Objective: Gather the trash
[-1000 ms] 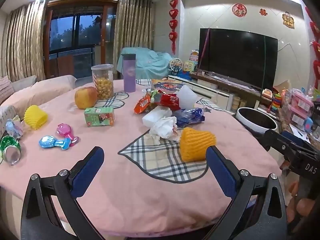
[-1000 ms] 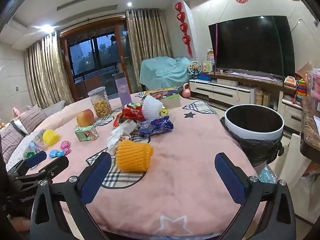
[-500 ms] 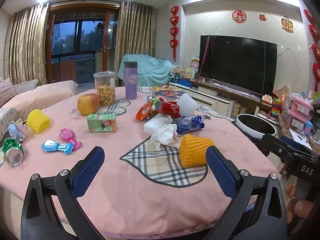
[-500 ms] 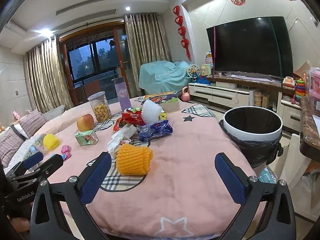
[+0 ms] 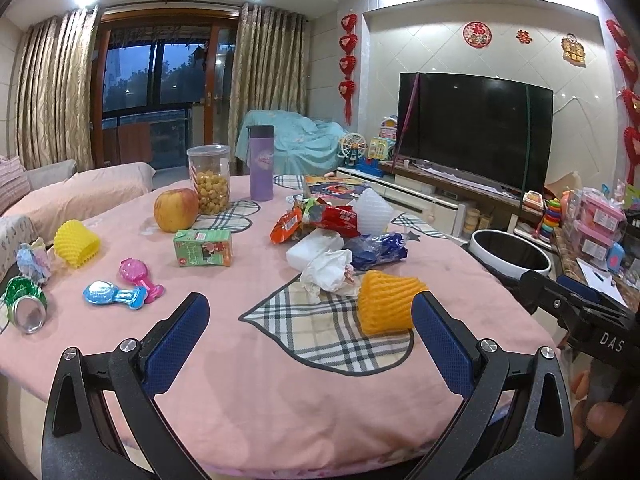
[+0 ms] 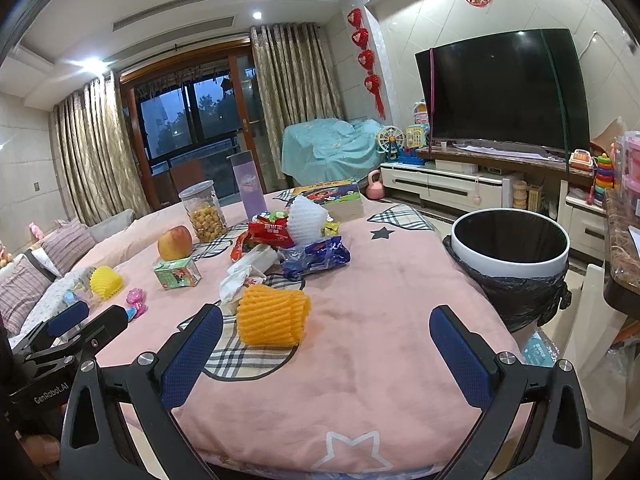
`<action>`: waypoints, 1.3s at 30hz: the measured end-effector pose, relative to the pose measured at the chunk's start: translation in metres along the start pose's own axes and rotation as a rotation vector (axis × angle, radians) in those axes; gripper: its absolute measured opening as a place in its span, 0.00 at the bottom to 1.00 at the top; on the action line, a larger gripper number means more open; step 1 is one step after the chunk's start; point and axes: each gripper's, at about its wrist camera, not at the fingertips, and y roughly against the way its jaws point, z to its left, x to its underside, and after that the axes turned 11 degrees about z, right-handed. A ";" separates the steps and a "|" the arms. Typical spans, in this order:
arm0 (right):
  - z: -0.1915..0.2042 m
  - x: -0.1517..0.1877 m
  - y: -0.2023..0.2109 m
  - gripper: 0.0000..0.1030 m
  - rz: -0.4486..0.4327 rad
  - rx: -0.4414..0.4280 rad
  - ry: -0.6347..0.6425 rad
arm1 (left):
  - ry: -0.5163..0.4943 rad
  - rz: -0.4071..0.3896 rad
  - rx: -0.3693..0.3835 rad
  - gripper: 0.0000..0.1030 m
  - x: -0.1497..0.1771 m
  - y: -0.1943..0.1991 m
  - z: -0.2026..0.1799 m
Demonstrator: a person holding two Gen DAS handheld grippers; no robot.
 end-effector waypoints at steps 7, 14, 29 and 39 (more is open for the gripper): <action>0.000 0.001 -0.001 1.00 0.004 -0.006 -0.006 | -0.002 0.004 0.002 1.00 0.001 -0.001 -0.001; 0.000 0.002 -0.002 1.00 0.012 -0.014 -0.013 | -0.001 0.007 0.002 1.00 0.002 -0.001 0.000; -0.001 0.003 -0.006 1.00 0.038 -0.037 -0.025 | 0.012 0.032 0.003 1.00 0.005 -0.008 0.005; 0.002 0.002 -0.019 1.00 0.081 -0.053 -0.022 | 0.022 0.087 -0.002 0.98 0.006 -0.024 0.016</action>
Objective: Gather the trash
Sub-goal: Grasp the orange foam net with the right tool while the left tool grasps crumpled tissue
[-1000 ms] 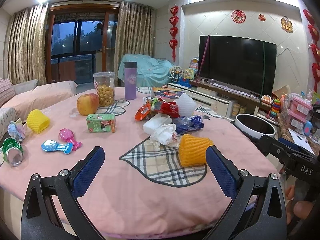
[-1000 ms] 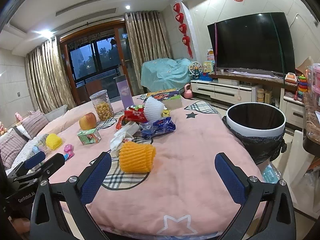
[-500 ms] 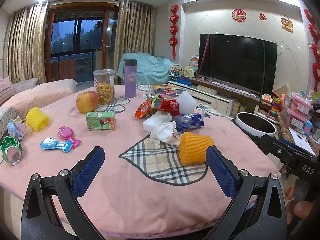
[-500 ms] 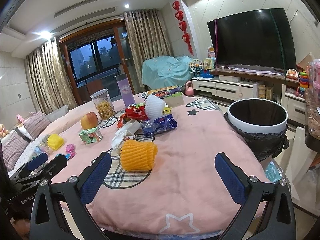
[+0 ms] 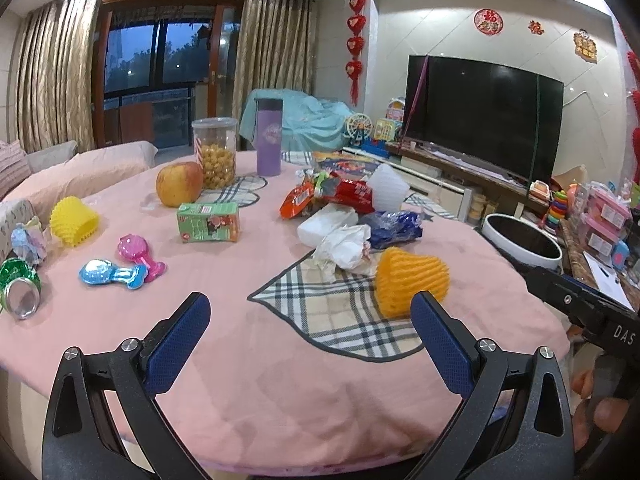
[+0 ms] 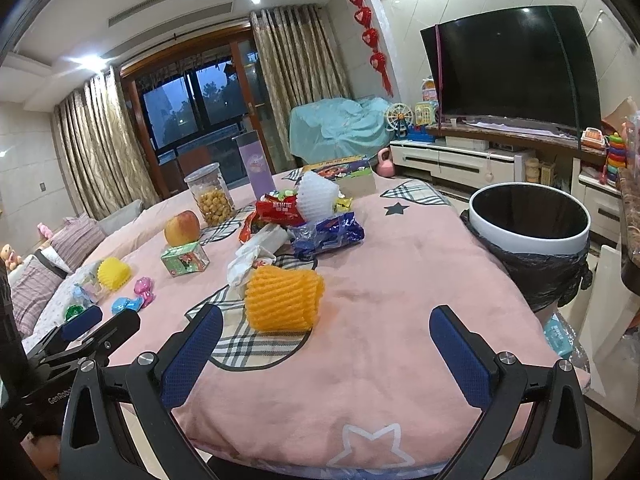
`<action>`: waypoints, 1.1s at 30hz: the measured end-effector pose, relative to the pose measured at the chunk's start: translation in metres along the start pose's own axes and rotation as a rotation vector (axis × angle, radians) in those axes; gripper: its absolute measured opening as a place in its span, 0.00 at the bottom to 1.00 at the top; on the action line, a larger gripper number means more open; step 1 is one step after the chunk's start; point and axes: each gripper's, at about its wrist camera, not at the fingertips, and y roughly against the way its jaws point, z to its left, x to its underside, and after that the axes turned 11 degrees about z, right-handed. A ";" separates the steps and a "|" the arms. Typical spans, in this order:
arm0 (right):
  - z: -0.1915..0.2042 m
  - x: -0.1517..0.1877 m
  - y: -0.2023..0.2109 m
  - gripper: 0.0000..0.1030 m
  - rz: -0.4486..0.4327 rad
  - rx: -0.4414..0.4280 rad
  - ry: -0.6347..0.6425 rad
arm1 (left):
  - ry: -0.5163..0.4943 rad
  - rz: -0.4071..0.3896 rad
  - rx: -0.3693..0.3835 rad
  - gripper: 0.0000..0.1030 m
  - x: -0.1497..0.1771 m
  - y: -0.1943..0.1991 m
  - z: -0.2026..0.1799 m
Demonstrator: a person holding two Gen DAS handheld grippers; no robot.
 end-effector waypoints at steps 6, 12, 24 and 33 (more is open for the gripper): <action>0.002 -0.004 -0.019 1.00 0.054 -0.022 0.004 | 0.007 0.046 -0.003 0.96 -0.005 -0.019 0.008; 0.004 -0.008 -0.045 0.99 0.117 -0.068 0.005 | 0.000 0.095 0.020 0.95 -0.017 -0.045 0.012; 0.003 -0.016 -0.100 0.71 0.253 -0.109 -0.008 | -0.064 0.219 0.083 0.86 -0.053 -0.115 0.001; 0.006 -0.022 -0.115 0.26 0.289 -0.134 0.010 | -0.119 0.323 0.170 0.30 -0.064 -0.153 -0.021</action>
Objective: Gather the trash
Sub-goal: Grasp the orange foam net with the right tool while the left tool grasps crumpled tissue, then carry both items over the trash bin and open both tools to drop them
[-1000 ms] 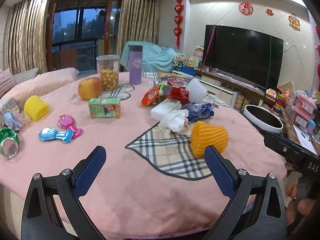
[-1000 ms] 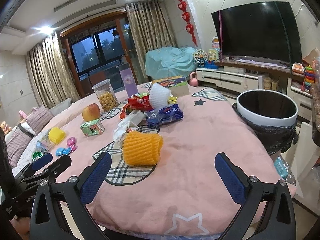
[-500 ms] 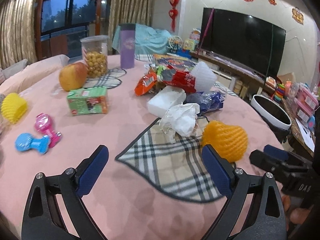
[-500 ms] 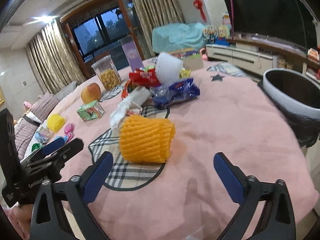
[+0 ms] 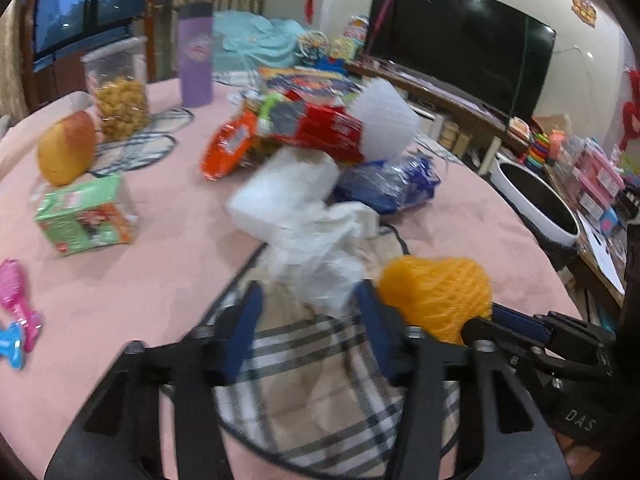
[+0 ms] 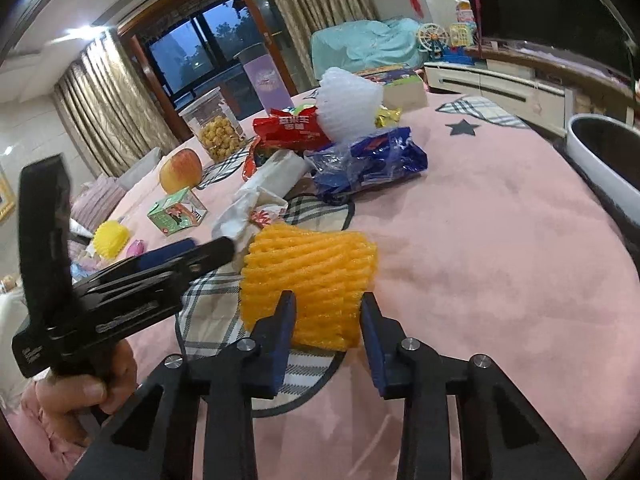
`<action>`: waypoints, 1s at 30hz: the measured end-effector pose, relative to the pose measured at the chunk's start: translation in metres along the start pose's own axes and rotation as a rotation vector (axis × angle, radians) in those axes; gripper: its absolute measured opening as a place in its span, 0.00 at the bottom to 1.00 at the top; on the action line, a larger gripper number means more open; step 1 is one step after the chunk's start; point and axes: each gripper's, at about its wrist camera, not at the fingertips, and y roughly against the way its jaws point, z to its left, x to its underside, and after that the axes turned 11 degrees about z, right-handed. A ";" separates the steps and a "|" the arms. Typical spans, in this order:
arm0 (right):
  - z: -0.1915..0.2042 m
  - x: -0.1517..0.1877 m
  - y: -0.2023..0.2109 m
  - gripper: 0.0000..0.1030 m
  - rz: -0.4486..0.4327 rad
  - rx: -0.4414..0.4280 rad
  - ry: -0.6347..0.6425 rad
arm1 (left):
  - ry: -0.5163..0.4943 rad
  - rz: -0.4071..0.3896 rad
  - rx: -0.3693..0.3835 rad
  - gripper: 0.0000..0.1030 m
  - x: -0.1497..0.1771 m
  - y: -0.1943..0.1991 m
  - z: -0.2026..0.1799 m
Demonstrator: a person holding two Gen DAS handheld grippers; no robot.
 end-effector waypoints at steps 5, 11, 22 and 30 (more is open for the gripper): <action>-0.010 -0.004 0.004 0.13 -0.004 -0.036 -0.023 | -0.040 -0.002 -0.002 0.25 0.003 -0.002 -0.012; -0.030 -0.004 0.024 0.10 -0.040 -0.023 -0.062 | -0.011 -0.017 0.031 0.23 0.007 0.008 -0.018; -0.071 -0.003 0.056 0.09 -0.104 0.021 -0.142 | -0.087 -0.037 0.090 0.23 -0.001 0.015 -0.067; -0.102 -0.003 0.087 0.09 -0.162 0.072 -0.190 | -0.161 -0.017 0.138 0.23 -0.011 0.005 -0.113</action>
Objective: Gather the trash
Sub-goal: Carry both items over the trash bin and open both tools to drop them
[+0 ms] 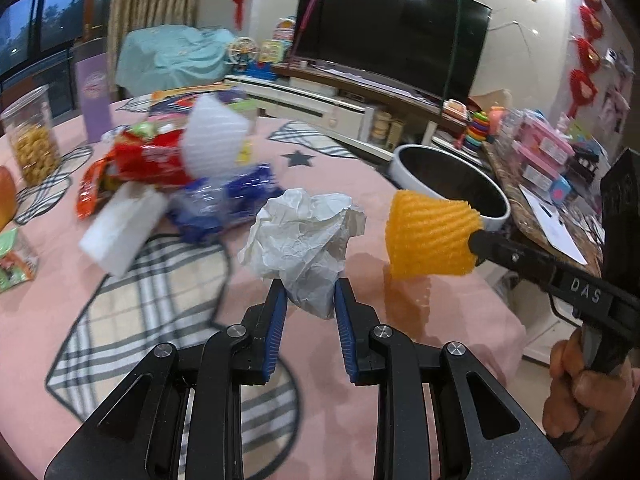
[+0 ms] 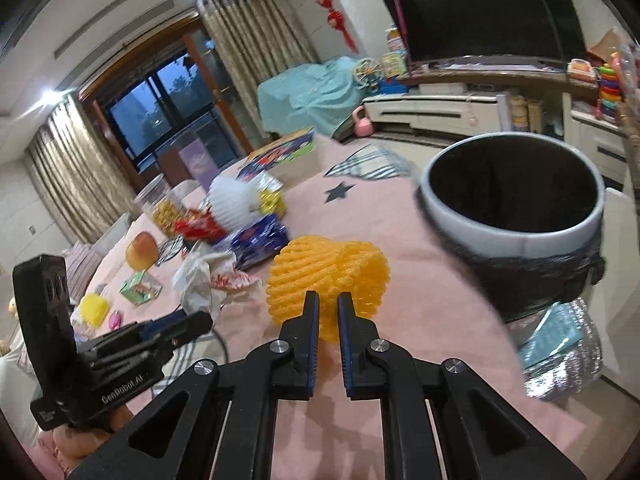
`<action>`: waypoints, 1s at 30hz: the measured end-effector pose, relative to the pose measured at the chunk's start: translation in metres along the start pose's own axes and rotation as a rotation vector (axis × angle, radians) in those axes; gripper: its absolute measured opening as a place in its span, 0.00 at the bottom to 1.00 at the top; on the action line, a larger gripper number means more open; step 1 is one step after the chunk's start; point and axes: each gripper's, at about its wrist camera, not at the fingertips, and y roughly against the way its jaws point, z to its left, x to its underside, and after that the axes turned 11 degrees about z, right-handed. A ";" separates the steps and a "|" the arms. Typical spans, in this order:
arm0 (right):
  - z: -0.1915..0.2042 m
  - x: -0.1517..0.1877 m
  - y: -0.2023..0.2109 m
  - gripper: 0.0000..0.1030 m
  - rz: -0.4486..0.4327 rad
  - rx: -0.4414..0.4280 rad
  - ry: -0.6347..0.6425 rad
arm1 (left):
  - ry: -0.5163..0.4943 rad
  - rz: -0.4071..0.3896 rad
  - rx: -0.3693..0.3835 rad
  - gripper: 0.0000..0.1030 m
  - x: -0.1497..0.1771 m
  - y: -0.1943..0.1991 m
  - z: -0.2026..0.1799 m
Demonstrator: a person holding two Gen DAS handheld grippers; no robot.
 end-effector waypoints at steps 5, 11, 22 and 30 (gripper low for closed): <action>-0.021 -0.008 0.014 0.09 -0.034 0.031 -0.034 | -0.050 0.005 0.019 0.23 -0.012 -0.007 -0.025; -0.042 -0.016 0.025 0.09 -0.066 0.059 -0.070 | -0.100 0.007 0.038 0.23 -0.028 -0.016 -0.053; -0.085 -0.038 0.044 0.08 -0.126 0.112 -0.128 | -0.185 0.003 0.072 0.23 -0.066 -0.032 -0.104; -0.116 -0.062 0.045 0.09 -0.134 0.158 -0.136 | -0.234 0.016 0.069 0.23 -0.088 -0.052 -0.132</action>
